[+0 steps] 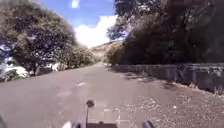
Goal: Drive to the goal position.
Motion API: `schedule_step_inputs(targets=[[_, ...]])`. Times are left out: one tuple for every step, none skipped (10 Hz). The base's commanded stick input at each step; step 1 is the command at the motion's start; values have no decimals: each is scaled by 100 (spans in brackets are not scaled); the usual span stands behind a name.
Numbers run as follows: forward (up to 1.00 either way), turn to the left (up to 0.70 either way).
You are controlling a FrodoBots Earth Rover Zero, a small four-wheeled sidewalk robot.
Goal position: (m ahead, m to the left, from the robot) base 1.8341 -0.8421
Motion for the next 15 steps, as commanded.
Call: schedule_step_inputs(targets=[[70,0],[70,0],[70,0],[70,0],[70,0],[70,0],[70,0],[70,0],[70,0],[70,0],[70,0],[70,0],[70,0],[70,0],[70,0]])
